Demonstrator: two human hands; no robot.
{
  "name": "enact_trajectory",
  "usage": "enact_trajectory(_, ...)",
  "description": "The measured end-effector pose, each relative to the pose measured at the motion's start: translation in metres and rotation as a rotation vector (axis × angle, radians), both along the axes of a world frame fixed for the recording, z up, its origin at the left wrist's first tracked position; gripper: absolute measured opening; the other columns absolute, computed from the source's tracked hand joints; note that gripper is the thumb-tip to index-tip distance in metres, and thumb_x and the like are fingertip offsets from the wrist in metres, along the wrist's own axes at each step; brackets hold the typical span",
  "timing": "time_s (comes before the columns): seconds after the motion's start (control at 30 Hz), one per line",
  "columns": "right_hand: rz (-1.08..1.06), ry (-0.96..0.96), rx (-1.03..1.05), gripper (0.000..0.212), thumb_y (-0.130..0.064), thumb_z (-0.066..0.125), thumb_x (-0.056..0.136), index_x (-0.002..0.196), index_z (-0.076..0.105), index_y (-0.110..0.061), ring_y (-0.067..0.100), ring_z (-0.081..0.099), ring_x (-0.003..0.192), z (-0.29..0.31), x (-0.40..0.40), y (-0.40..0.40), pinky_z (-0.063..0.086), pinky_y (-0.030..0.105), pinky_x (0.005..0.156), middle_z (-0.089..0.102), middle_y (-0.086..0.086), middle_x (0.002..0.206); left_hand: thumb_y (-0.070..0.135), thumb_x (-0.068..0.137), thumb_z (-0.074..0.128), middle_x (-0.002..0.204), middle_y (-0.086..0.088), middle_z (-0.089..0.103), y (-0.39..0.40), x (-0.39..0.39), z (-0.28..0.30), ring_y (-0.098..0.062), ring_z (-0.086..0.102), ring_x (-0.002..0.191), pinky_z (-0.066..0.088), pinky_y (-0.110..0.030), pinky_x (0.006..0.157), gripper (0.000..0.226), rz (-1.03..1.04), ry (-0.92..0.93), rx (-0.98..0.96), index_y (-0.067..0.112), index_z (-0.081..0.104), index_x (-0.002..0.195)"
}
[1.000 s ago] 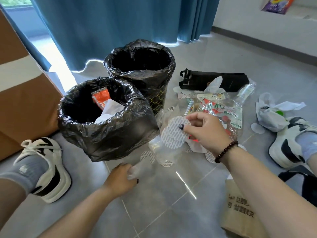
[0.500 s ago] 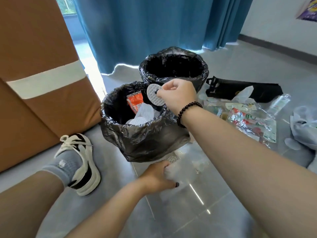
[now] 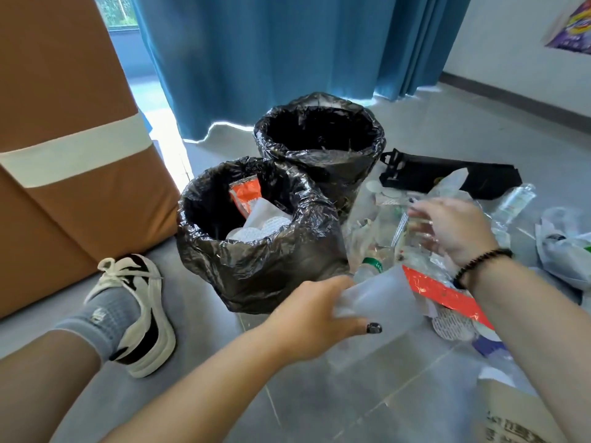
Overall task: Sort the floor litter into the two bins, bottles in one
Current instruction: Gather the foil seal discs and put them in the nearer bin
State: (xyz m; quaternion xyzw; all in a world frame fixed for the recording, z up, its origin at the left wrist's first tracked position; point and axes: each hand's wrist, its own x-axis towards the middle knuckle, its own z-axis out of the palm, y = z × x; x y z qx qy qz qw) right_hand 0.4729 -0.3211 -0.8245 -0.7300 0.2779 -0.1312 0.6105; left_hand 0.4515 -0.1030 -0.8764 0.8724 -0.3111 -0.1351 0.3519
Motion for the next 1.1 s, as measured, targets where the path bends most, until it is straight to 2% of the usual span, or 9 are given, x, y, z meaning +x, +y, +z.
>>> enact_trajectory(0.07,-0.042,0.068,0.047,0.013,-0.013,0.061,0.087,0.074,0.062,-0.015,0.015,0.057,0.065,-0.016,-0.016,-0.017,0.042,0.028,0.058,0.065,0.007,0.079,0.059,0.075,0.07,0.074,0.007,0.057,-0.003,0.002,0.024,-0.01,0.049,0.065,0.044,-0.028,0.06,0.038,0.024,-0.006,-0.03,0.028,0.053,0.088)
enact_trajectory(0.27,0.032,0.287,0.13,0.011,-0.003,0.06,0.087,0.079,0.061,-0.01,0.017,0.054,0.059,-0.071,-0.044,-0.023,0.041,0.017,0.041,0.061,0.009,0.072,0.062,0.068,0.071,0.069,0.011,0.05,0.012,0.042,0.1,-0.008,0.045,0.062,0.038,-0.026,0.055,0.04,0.183,-0.259,-0.04,0.031,0.048,0.08)
enact_trajectory(0.37,0.154,0.346,0.083,0.007,-0.001,0.06,0.086,0.086,0.064,-0.008,0.016,0.054,0.06,-0.09,-0.049,-0.008,0.04,0.02,0.047,0.06,0.008,0.07,0.06,0.076,0.065,0.082,0.013,0.058,0.037,0.062,0.128,-0.009,0.054,0.068,0.046,-0.023,0.06,0.041,0.183,-0.376,0.095,0.028,0.054,0.098)
enact_trajectory(0.47,0.255,0.312,-0.041,0.012,-0.002,0.062,0.082,0.079,0.065,-0.013,0.015,0.057,0.062,-0.099,-0.049,0.008,0.042,0.023,0.056,0.063,0.002,0.069,0.046,0.079,0.07,0.079,0.017,0.055,0.064,0.077,0.136,-0.004,0.053,0.066,0.041,-0.019,0.059,0.028,0.227,-0.571,0.091,0.027,0.058,0.096)
enact_trajectory(0.57,0.286,0.297,-0.156,0.013,-0.005,0.066,0.077,0.076,0.068,-0.017,0.014,0.06,0.067,-0.106,-0.047,0.021,0.044,0.022,0.061,0.066,-0.005,0.069,0.034,0.081,0.07,0.077,0.011,0.056,0.076,0.095,0.125,-0.013,0.051,0.067,0.038,-0.025,0.062,0.021,0.219,-0.696,0.213,0.018,0.064,0.094)
enact_trajectory(0.8,0.253,0.288,-0.3,0.012,-0.01,0.066,0.08,0.088,0.061,-0.017,0.016,0.062,0.079,-0.123,-0.043,0.03,0.045,0.022,0.067,0.064,-0.004,0.082,0.036,0.084,0.061,0.082,0.018,0.057,0.068,0.115,0.094,-0.012,0.057,0.081,0.046,-0.03,0.068,0.016,0.215,-0.523,0.449,0.029,0.06,0.098)
enact_trajectory(0.87,0.118,0.286,-0.17,0.021,-0.015,0.067,0.081,0.098,0.055,-0.015,0.022,0.065,0.079,-0.127,-0.039,0.03,0.049,0.03,0.069,0.063,0.0,0.082,0.033,0.082,0.064,0.084,0.016,0.061,0.065,0.112,0.096,-0.01,0.061,0.082,0.051,-0.031,0.074,0.019,0.237,-0.459,0.36,0.028,0.061,0.1)
enact_trajectory(1.0,-0.147,0.273,0.037,0.048,-0.038,0.073,0.069,0.104,0.046,-0.018,0.028,0.068,0.078,-0.137,-0.016,0.04,0.057,0.04,0.066,0.064,0.001,0.089,0.022,0.08,0.065,0.083,0.016,0.063,0.06,0.089,0.1,0.0,0.061,0.078,0.048,-0.016,0.072,0.015,0.24,-0.406,0.2,0.03,0.063,0.092)
enact_trajectory(1.1,-0.208,0.315,0.216,0.065,-0.044,0.075,0.06,0.108,0.044,-0.012,0.034,0.067,0.078,-0.143,0.005,0.053,0.056,0.034,0.047,0.059,0.01,0.097,0.021,0.079,0.067,0.08,0.018,0.064,0.058,0.071,0.098,0.003,0.062,0.078,0.046,-0.01,0.073,0.014,0.163,-0.445,0.186,0.029,0.065,0.09)
